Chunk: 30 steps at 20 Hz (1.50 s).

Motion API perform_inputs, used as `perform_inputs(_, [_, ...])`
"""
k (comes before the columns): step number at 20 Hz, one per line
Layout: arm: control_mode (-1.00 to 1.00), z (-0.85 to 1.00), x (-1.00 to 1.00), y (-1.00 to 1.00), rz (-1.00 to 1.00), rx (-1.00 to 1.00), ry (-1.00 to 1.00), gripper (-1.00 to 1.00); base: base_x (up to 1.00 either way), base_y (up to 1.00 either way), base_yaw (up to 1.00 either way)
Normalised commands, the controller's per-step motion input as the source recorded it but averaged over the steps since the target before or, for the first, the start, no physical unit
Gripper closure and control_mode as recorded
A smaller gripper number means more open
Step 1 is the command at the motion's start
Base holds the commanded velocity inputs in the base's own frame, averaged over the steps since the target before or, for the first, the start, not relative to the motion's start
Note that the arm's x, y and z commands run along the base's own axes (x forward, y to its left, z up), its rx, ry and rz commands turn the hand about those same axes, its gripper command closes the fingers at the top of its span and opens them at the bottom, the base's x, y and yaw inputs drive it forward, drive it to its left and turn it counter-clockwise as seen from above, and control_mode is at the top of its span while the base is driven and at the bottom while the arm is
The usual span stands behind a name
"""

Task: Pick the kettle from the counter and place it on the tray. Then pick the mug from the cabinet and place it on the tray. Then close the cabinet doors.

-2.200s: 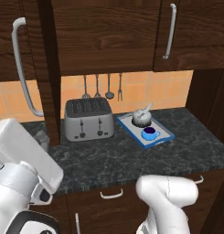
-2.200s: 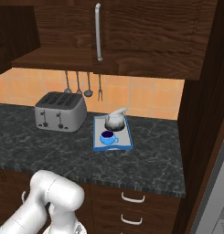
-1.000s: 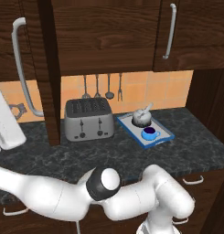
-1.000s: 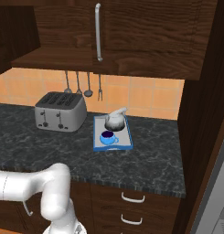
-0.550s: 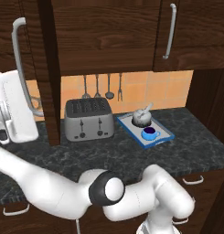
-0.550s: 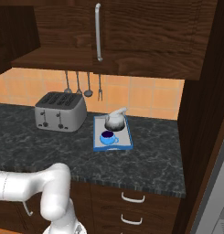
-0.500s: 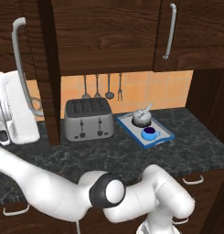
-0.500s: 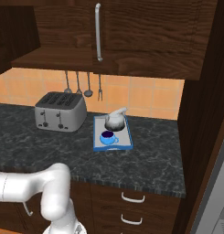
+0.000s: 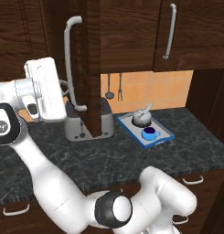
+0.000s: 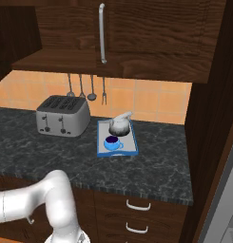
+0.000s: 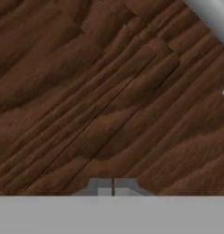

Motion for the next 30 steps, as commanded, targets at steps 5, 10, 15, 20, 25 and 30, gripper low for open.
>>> perform_inputs(5, [-1.00,-0.01,0.61,-0.98,0.19,-0.24,0.15,1.00,0.00,0.00,0.00])
perform_inputs(10, [-1.00,-0.04,0.61,-0.64,0.32,-0.08,0.10,1.00,0.00,0.00,0.00])
perform_inputs(15, [-1.00,0.00,0.85,0.04,0.19,0.00,0.09,1.00,0.00,0.00,0.00])
perform_inputs(20, [-1.00,0.01,0.49,0.15,0.23,-0.04,0.20,1.00,0.00,0.00,0.00])
perform_inputs(25, [-1.00,0.20,0.04,0.23,0.10,-0.05,0.02,1.00,0.00,0.00,0.00])
perform_inputs(30, [-1.00,0.32,0.46,-0.03,0.14,-0.13,0.34,1.00,0.00,0.00,0.00])
